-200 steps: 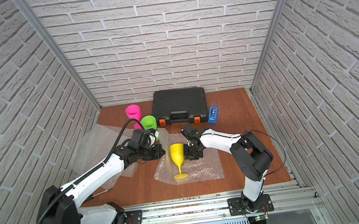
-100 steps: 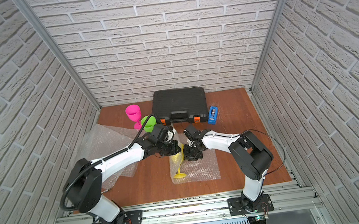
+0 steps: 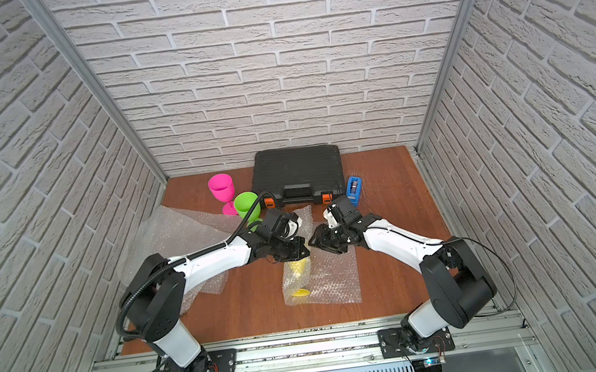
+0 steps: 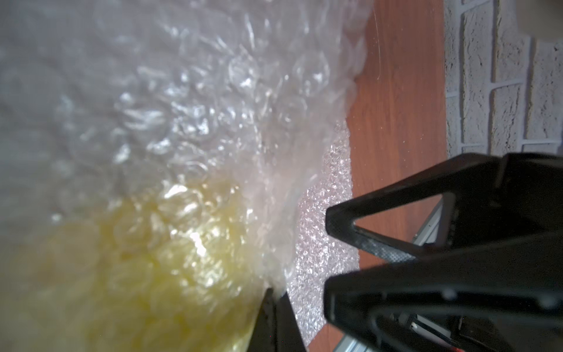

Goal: Wrap wine glasses in bubble wrap
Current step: Wrap the wine glass in bubble wrap.

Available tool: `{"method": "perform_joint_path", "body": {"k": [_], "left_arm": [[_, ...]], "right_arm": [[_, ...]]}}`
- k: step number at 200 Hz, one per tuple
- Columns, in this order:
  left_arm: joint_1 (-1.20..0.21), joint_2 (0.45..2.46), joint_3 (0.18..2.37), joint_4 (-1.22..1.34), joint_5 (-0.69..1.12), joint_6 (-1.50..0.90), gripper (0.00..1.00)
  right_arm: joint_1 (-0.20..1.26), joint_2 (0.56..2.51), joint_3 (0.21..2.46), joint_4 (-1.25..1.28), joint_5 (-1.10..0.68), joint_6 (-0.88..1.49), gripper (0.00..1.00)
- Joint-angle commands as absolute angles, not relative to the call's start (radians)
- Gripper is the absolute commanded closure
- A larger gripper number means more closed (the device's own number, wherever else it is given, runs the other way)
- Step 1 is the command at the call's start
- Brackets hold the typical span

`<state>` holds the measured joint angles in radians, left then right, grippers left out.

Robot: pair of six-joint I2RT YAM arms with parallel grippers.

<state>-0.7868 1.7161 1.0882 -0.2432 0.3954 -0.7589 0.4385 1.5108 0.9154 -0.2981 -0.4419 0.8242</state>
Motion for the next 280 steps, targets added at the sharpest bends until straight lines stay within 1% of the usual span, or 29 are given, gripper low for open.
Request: {"method": "perform_joint_path", "body": {"k": [1,28,44,57,73,89,100,123,149,182,211,235,280], "left_arm": [[-0.795,1.723,1.092,-0.240,0.417,-0.742,1.00],[-0.798,1.715,1.077,-0.228,0.423,-0.744,1.00],[-0.798,1.709,1.071,-0.222,0.419,-0.750,0.99],[-0.798,1.696,1.070,-0.228,0.402,-0.756,0.96],[-0.797,1.673,1.076,-0.249,0.374,-0.755,0.87],[-0.798,1.649,1.105,-0.307,0.338,-0.731,0.73],[-0.798,1.634,1.131,-0.361,0.307,-0.710,0.65],[-0.798,1.607,1.178,-0.457,0.244,-0.678,0.49],[-0.796,1.605,1.227,-0.552,0.181,-0.640,0.31],[-0.796,1.692,1.334,-0.674,0.130,-0.558,0.17],[-0.798,1.810,1.445,-0.753,0.133,-0.492,0.10],[-0.800,1.898,1.518,-0.781,0.199,-0.453,0.03],[-0.801,2.003,1.573,-0.798,0.245,-0.441,0.02]], "right_arm": [[0.443,1.562,0.928,-0.209,-0.497,0.855,0.47],[0.443,1.605,0.927,-0.185,-0.503,0.864,0.51],[0.443,1.615,0.928,-0.193,-0.500,0.855,0.62],[0.442,1.615,0.930,-0.225,-0.479,0.841,0.71],[0.440,1.612,0.928,-0.259,-0.454,0.815,0.80],[0.436,1.618,0.930,-0.285,-0.443,0.796,0.87],[0.433,1.622,0.931,-0.295,-0.437,0.786,0.91],[0.428,1.623,0.927,-0.310,-0.424,0.774,0.97],[0.421,1.625,0.908,-0.315,-0.411,0.767,0.97],[0.408,1.625,0.884,-0.304,-0.413,0.759,0.97],[0.389,1.624,0.871,-0.304,-0.412,0.754,0.97],[0.377,1.629,0.866,-0.304,-0.421,0.744,0.97],[0.351,1.635,0.853,-0.296,-0.429,0.734,0.97]]}}
